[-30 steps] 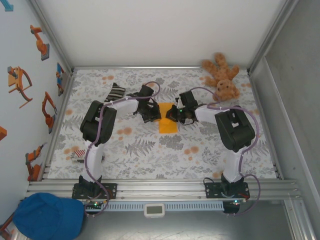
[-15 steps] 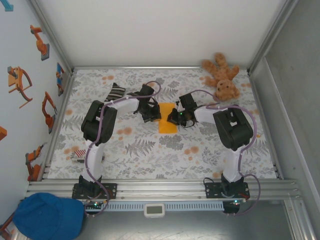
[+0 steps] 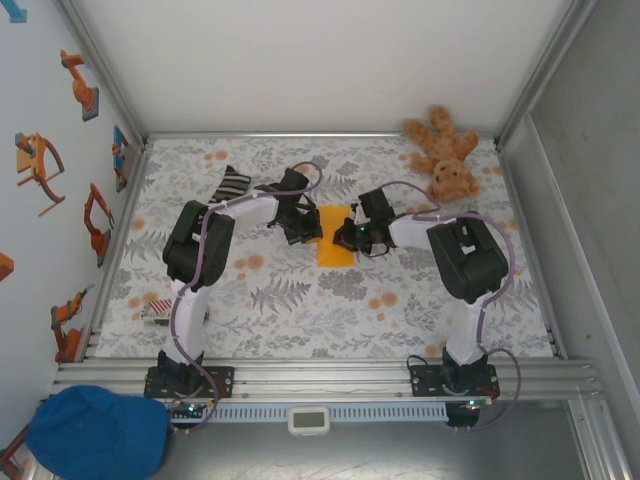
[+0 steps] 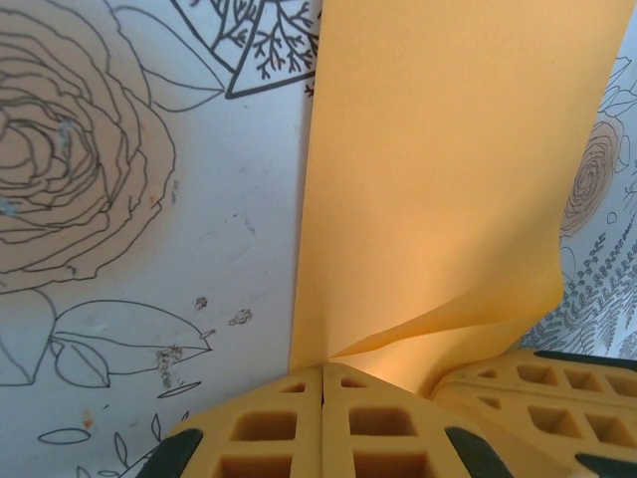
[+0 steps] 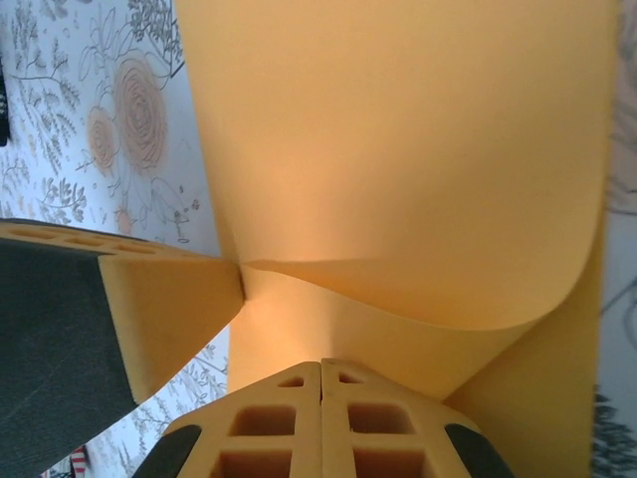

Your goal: Fold a paper plane with a square sheet of paper (pick it up from the middle)

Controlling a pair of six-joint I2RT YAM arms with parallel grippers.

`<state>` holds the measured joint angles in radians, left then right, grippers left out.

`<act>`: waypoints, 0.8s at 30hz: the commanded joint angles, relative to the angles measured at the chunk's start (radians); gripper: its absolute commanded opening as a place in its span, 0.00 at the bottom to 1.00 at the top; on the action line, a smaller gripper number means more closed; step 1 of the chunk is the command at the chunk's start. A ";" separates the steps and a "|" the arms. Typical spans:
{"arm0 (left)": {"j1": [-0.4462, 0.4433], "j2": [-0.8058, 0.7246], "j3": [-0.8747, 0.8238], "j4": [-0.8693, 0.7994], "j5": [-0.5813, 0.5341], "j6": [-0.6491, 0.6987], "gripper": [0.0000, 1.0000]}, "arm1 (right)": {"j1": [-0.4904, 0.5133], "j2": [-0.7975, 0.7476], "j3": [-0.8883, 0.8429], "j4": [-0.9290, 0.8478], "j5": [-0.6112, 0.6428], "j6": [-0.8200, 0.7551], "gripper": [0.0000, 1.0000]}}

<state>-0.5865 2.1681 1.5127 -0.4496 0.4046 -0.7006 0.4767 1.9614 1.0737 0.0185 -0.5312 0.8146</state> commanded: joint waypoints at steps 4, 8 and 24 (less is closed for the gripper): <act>0.008 0.079 -0.023 -0.090 -0.106 0.021 0.00 | 0.009 0.019 -0.007 0.013 -0.013 0.021 0.00; 0.007 0.075 -0.019 -0.091 -0.109 0.025 0.00 | 0.005 0.024 -0.015 -0.043 0.043 0.015 0.00; 0.004 -0.176 -0.094 0.071 0.090 -0.031 0.17 | 0.000 0.066 -0.009 -0.177 0.134 0.031 0.00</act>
<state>-0.5747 2.0632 1.4860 -0.4435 0.4183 -0.6819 0.4812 1.9720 1.0805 -0.0116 -0.5068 0.8391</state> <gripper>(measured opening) 0.169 0.049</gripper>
